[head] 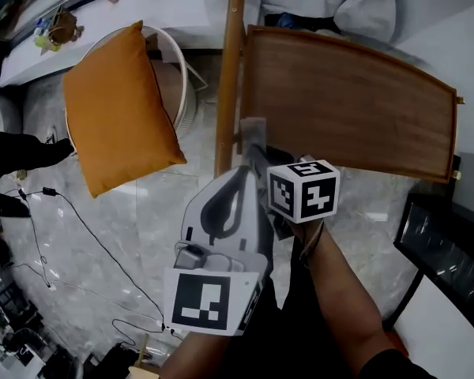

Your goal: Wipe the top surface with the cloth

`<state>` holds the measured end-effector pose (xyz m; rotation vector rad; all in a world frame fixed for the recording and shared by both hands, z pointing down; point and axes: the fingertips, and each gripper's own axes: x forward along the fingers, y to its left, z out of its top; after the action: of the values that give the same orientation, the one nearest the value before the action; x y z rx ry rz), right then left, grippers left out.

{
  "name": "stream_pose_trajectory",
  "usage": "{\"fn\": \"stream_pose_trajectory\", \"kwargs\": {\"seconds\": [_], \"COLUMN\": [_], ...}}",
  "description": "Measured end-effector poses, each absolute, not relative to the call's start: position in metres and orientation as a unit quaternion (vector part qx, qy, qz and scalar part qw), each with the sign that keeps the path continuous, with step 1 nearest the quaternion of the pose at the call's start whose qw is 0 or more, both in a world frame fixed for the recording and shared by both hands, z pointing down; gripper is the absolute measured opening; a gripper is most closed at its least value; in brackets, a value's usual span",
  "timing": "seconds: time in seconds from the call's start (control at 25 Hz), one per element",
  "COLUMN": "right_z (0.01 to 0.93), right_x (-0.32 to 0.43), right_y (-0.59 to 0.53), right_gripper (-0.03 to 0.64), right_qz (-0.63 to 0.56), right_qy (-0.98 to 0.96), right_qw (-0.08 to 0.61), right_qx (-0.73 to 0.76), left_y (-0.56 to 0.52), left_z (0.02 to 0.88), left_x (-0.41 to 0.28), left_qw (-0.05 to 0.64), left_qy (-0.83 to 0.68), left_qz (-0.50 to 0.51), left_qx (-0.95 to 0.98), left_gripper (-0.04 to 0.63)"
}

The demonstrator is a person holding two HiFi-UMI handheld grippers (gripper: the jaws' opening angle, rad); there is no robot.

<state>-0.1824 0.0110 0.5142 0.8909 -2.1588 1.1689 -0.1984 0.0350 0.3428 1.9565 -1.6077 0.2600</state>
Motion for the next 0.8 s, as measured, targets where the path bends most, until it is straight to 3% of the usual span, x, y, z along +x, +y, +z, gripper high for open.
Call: {"fn": "stream_pose_trajectory", "kwargs": {"seconds": [0.4,0.8], "right_z": [0.529,0.524], "right_x": [-0.158,-0.007], "right_y": [0.015,-0.005], "right_gripper": [0.037,0.037], "right_qz": [0.428,0.421], "right_qy": [-0.772,-0.727], "right_qw": [0.313,0.321], "right_qx": [0.35,0.438], "left_y": [0.039,0.017], "left_z": [0.355,0.367], "left_x": [-0.163,-0.068], "left_qw": [0.301,0.298], "left_qy": [-0.577,-0.53], "left_qz": [0.111,0.142], "left_qx": [0.751,0.781], "left_gripper": [0.011,0.011]}}
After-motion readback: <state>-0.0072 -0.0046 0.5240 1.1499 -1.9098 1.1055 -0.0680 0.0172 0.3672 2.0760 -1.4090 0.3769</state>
